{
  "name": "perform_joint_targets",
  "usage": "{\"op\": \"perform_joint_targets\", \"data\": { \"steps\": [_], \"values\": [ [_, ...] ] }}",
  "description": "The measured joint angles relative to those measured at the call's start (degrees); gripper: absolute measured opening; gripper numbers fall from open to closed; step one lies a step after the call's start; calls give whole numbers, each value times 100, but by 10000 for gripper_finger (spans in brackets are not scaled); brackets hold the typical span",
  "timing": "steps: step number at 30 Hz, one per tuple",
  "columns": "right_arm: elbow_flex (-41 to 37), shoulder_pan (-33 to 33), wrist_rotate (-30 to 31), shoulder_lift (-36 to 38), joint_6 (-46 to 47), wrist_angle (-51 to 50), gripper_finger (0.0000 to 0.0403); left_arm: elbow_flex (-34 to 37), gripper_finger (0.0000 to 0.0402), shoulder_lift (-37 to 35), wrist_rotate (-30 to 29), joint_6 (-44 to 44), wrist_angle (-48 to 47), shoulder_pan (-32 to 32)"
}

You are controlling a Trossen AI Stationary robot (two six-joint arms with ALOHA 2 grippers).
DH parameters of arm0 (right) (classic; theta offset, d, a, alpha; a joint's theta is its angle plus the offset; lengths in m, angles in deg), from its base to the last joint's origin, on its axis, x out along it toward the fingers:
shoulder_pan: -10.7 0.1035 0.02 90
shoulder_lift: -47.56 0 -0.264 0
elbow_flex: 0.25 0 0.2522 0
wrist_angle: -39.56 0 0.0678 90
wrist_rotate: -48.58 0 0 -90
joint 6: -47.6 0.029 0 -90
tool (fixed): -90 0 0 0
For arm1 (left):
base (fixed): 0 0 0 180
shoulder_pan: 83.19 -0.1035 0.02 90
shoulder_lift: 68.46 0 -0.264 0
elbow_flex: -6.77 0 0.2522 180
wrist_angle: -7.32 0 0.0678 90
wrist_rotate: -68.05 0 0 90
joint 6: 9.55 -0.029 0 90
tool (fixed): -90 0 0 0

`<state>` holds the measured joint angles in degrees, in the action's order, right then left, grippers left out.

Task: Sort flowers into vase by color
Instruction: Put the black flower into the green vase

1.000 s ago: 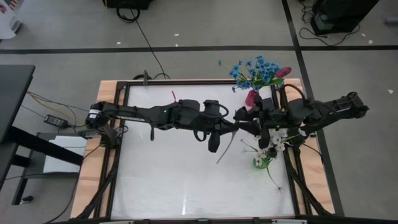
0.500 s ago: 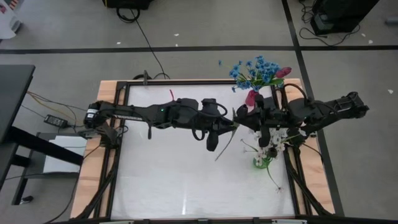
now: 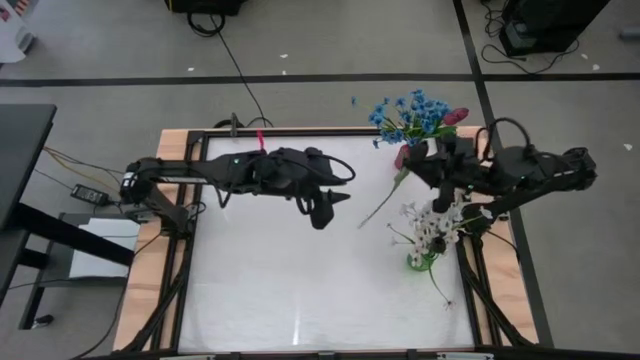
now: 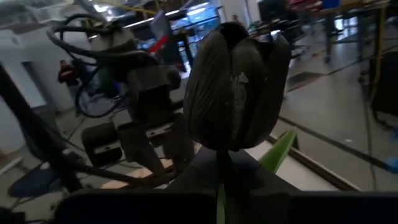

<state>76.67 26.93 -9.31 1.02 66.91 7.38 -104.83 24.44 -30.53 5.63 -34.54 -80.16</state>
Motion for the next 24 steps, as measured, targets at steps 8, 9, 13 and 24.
{"op": "perform_joint_targets", "data": {
  "steps": [8,9,13,24],
  "values": [
    [0,366,817,515,8,-526,13,0,178,-380,-722,46,-1583,-4],
    [0,407,862,572,5,-621,13,-2,178,-384,-760,67,-1649,-4],
    [2,479,943,693,83,-1072,13,-10,178,-607,-914,136,-2381,-6],
    [778,476,1585,686,340,-2858,13,2645,178,-2539,-1220,1290,-2073,-100]
  ]
}}
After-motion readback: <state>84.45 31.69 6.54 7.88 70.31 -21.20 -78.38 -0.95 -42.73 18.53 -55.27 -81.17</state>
